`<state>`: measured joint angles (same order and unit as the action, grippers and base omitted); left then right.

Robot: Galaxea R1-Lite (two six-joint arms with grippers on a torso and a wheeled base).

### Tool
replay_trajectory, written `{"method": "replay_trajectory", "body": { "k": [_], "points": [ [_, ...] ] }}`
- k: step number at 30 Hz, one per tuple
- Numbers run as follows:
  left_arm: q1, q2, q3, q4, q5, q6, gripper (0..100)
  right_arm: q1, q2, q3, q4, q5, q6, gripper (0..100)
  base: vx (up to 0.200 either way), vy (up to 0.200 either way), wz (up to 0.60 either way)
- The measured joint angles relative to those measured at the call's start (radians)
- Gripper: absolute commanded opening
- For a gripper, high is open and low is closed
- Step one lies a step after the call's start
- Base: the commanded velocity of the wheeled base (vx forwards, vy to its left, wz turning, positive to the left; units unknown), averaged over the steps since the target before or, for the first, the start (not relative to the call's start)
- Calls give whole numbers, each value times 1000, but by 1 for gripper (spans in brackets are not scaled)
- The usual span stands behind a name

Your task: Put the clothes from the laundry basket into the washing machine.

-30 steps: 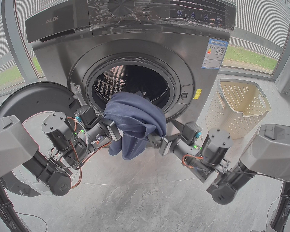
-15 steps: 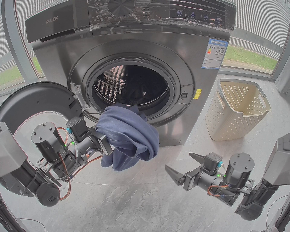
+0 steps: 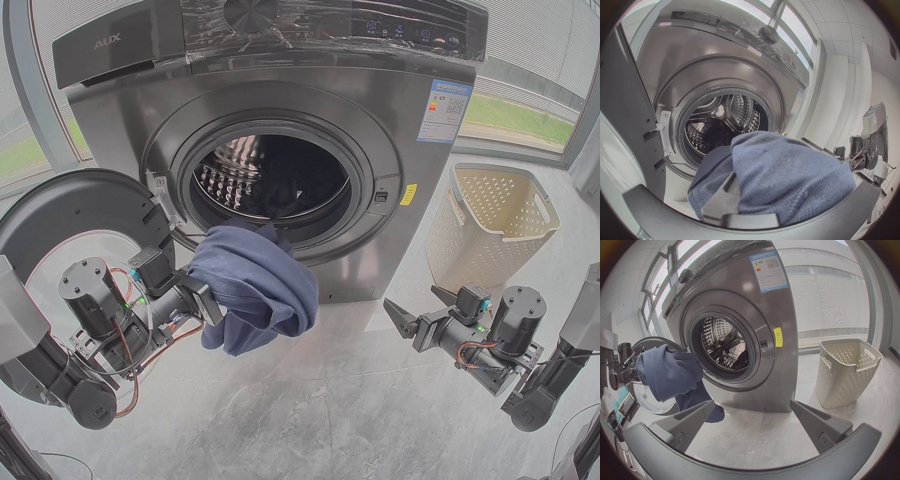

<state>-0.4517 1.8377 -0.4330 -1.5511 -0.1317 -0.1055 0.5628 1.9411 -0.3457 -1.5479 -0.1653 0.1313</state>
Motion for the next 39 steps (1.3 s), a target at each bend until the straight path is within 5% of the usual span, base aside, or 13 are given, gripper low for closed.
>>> {"method": "replay_trajectory", "body": {
  "k": [19,39],
  "points": [
    [3,13,2,0,0,9,0,0,5,-3,1,1,4,100,0,11,0],
    [0,48,1,-2,1,20,0,9,7,-3,1,0,4,100,120,0,0]
  ]
}}
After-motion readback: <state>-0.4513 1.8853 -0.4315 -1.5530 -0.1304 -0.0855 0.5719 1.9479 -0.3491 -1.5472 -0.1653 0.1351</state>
